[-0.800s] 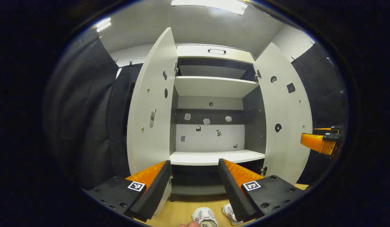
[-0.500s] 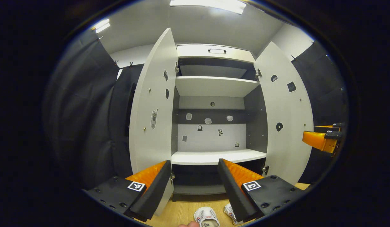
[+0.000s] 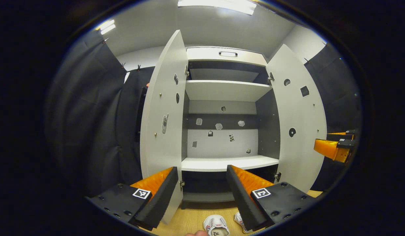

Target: Grab one shoe with the right hand and put it into the shoe cabinet, grab the other shoe with the left hand and put it into the shoe cabinet; then close the right door with the right hand and the left door with the left hand.

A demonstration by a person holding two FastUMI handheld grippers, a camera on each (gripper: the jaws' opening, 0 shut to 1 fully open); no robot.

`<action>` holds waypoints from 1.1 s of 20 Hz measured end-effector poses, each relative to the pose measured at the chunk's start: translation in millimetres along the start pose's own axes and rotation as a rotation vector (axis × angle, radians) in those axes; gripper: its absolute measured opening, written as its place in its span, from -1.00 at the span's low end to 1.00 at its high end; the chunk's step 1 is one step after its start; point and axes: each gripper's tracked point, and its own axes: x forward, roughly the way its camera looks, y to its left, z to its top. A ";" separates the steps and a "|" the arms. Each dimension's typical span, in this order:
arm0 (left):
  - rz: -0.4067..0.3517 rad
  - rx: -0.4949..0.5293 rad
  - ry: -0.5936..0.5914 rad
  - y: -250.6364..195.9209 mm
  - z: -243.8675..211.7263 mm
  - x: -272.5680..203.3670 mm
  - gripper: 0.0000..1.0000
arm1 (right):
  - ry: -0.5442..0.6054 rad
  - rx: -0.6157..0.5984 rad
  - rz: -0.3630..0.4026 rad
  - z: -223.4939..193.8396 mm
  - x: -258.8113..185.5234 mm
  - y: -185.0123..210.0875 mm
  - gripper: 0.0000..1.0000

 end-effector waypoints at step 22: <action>-0.005 0.014 0.012 0.3 -7.7 0.0 0.93 | 0.409 -0.076 0.108 -222.8 31.4 52.1 0.86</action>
